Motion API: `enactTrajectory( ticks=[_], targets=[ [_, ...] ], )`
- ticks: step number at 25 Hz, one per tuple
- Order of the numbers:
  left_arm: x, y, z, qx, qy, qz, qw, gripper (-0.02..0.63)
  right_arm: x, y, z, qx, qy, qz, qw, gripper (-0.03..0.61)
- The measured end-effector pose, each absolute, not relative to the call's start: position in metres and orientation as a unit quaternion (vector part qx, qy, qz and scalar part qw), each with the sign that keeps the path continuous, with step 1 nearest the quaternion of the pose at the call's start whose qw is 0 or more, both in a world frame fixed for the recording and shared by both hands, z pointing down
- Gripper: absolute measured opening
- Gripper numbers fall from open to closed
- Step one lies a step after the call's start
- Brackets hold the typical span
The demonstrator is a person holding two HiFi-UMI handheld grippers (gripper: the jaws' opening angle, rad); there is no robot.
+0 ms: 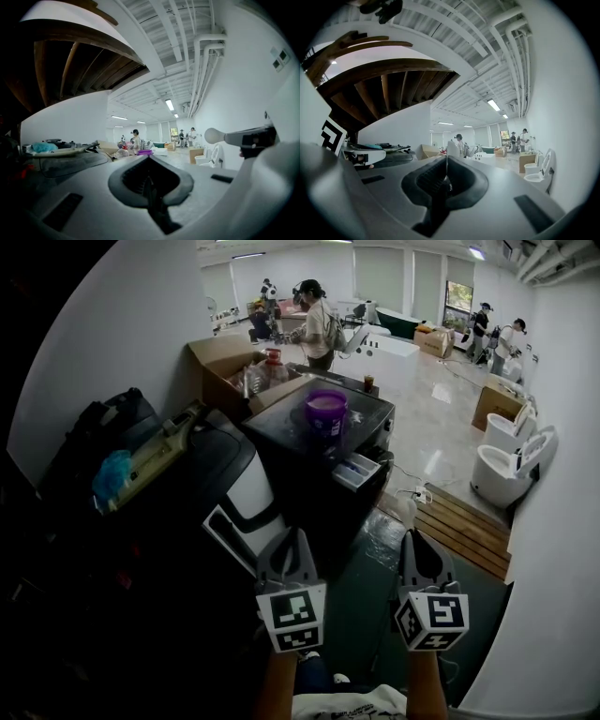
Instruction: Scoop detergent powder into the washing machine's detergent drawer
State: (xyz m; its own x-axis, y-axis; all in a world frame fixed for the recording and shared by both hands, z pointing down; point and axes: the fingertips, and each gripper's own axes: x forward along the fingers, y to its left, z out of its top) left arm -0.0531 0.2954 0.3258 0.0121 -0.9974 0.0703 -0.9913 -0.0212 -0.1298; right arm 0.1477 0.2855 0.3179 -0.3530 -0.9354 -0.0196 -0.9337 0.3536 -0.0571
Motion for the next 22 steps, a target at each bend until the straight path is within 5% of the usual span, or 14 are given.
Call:
enactTrajectory(
  ticks=[22],
  targets=[
    [-0.074, 0.201, 0.34, -0.718, 0.691, -0.079, 0.01, 0.002, 0.123, 0.187, 0.33, -0.566, 0.824, -0.029, 0.019, 0.02]
  ],
)
